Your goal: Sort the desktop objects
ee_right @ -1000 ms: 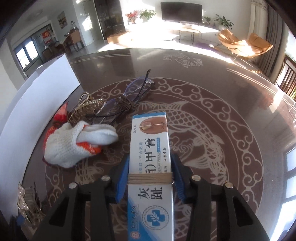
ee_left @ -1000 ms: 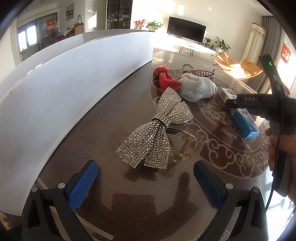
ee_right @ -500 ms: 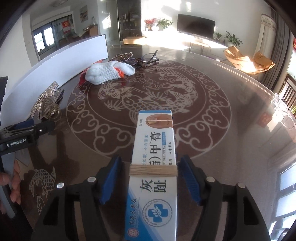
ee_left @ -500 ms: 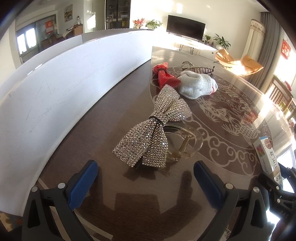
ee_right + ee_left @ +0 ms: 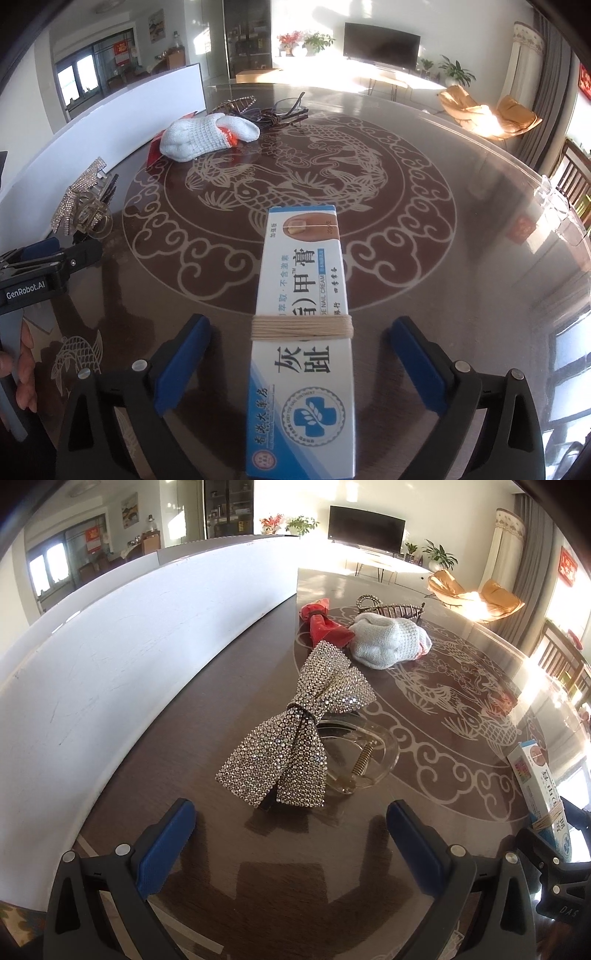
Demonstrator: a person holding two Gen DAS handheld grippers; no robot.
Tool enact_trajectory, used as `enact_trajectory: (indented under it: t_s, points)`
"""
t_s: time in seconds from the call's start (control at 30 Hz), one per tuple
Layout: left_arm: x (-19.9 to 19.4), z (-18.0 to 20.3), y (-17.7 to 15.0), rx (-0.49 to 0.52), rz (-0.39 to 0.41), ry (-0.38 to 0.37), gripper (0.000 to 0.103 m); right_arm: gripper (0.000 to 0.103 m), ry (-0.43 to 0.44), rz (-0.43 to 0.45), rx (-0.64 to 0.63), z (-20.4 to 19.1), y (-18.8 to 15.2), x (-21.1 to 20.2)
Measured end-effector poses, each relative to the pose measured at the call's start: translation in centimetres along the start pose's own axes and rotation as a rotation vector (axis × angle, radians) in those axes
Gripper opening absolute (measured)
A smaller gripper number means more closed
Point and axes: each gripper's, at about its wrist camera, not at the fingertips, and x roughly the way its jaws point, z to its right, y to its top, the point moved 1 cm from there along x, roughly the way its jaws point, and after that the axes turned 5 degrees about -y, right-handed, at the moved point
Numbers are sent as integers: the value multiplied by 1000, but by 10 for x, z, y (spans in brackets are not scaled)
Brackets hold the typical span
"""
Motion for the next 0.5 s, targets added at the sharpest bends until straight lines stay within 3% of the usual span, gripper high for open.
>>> enact_trajectory:
  t_s: [0.5]
  points:
    - [1,3,0,9,-6,9,103,101,-2,-4,4,1,0,1]
